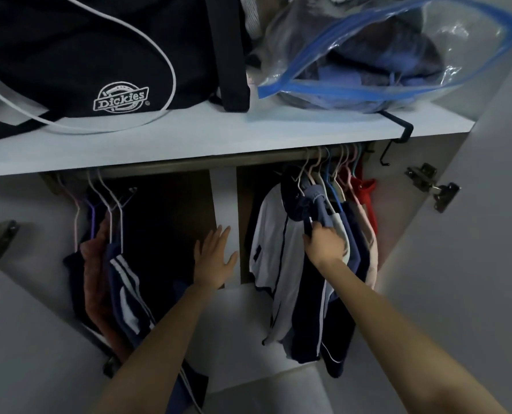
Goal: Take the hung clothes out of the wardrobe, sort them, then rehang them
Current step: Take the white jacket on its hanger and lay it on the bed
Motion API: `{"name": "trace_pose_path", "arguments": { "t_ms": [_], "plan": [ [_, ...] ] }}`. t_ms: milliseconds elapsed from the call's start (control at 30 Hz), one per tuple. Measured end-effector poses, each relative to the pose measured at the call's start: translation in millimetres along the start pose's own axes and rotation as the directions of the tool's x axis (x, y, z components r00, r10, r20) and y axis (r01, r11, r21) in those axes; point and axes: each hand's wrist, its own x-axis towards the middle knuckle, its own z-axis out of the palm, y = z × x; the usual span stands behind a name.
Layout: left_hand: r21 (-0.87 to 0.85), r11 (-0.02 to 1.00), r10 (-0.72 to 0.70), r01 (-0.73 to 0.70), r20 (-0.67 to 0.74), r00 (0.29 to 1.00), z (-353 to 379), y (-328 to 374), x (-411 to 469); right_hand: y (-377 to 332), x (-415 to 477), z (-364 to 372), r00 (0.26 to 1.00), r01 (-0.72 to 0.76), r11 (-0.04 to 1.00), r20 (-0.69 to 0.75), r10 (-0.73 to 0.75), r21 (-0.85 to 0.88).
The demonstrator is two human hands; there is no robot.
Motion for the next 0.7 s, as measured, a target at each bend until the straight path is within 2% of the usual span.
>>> {"name": "trace_pose_path", "arguments": {
  "t_ms": [100, 367, 533, 700],
  "plan": [
    [-0.078, 0.996, 0.034, -0.033, 0.018, 0.999, 0.9, -2.8, 14.9, -6.1, 9.0, 2.4, 1.000, -0.029, 0.999, -0.002, 0.029, 0.028],
    [-0.134, 0.983, 0.131, -0.126, 0.030, 0.991, -8.1, -14.1, 46.1, -15.2, 28.2, 9.4, 0.988, -0.151, 0.983, -0.012, 0.153, 0.107],
    [-0.141, 0.976, 0.168, -0.165, 0.008, 0.986, -15.7, -21.2, 56.0, -22.0, 28.8, 5.6, 0.973, -0.227, 0.964, 0.003, 0.229, 0.139],
    [-0.117, 0.976, 0.185, -0.184, 0.003, 0.983, -22.8, -29.3, 65.3, -25.4, 25.6, 0.0, 0.954, -0.264, 0.929, -0.073, 0.292, 0.260]
  ]
}}
